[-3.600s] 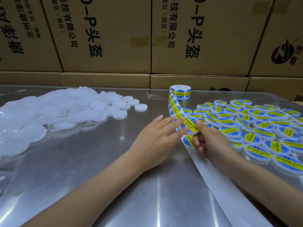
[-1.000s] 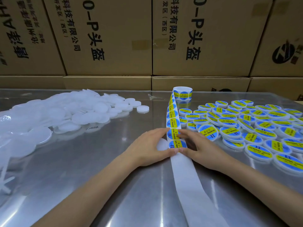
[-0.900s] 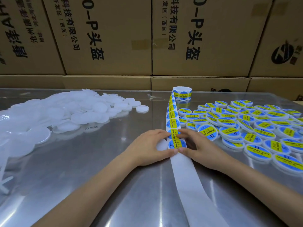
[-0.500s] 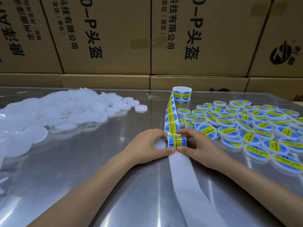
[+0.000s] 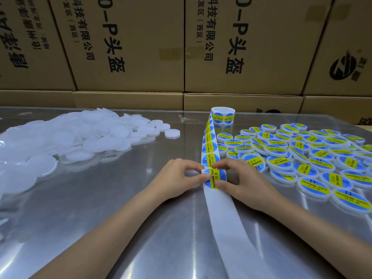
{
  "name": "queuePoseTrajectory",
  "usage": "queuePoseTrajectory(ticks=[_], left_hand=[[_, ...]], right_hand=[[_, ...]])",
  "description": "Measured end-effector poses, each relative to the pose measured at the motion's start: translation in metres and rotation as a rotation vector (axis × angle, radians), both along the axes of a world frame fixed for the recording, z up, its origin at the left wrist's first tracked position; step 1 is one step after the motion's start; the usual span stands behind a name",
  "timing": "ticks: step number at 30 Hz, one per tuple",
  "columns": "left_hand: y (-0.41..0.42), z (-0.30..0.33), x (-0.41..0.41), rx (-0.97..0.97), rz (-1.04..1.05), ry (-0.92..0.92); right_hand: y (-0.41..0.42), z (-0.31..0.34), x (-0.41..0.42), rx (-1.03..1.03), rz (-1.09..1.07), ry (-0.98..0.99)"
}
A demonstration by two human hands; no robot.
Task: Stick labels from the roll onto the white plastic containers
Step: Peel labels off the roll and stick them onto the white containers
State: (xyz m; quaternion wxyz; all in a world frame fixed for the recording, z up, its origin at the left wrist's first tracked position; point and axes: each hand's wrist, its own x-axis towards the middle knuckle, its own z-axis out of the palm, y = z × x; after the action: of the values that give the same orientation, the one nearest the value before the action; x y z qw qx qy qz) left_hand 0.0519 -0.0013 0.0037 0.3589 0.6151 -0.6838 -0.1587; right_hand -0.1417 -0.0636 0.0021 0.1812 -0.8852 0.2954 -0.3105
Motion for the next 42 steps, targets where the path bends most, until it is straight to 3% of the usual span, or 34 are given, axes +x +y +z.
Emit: queuePoseTrajectory(ticks=[5, 20, 26, 32, 37, 42], left_hand=[[-0.001, -0.001, 0.000, -0.003, 0.017, -0.006], [0.003, 0.001, -0.003, 0.032, 0.005, -0.086], [0.007, 0.008, -0.005, 0.121, -0.027, -0.271], [0.007, 0.010, 0.001, 0.168, -0.059, -0.232], [0.013, 0.011, 0.002, 0.166, -0.099, -0.195], [0.016, 0.018, 0.019, 0.135, 0.056, -0.383]], right_hand=[[0.001, 0.002, 0.002, 0.052, -0.016, -0.047], [0.005, 0.003, -0.001, -0.078, -0.062, -0.025], [0.009, 0.006, 0.001, -0.074, -0.028, -0.070], [0.019, 0.023, 0.002, 0.323, 0.036, -0.498], [0.023, 0.034, 0.002, 0.583, 0.028, -0.635], [0.015, 0.025, 0.000, 0.813, 0.045, -0.653]])
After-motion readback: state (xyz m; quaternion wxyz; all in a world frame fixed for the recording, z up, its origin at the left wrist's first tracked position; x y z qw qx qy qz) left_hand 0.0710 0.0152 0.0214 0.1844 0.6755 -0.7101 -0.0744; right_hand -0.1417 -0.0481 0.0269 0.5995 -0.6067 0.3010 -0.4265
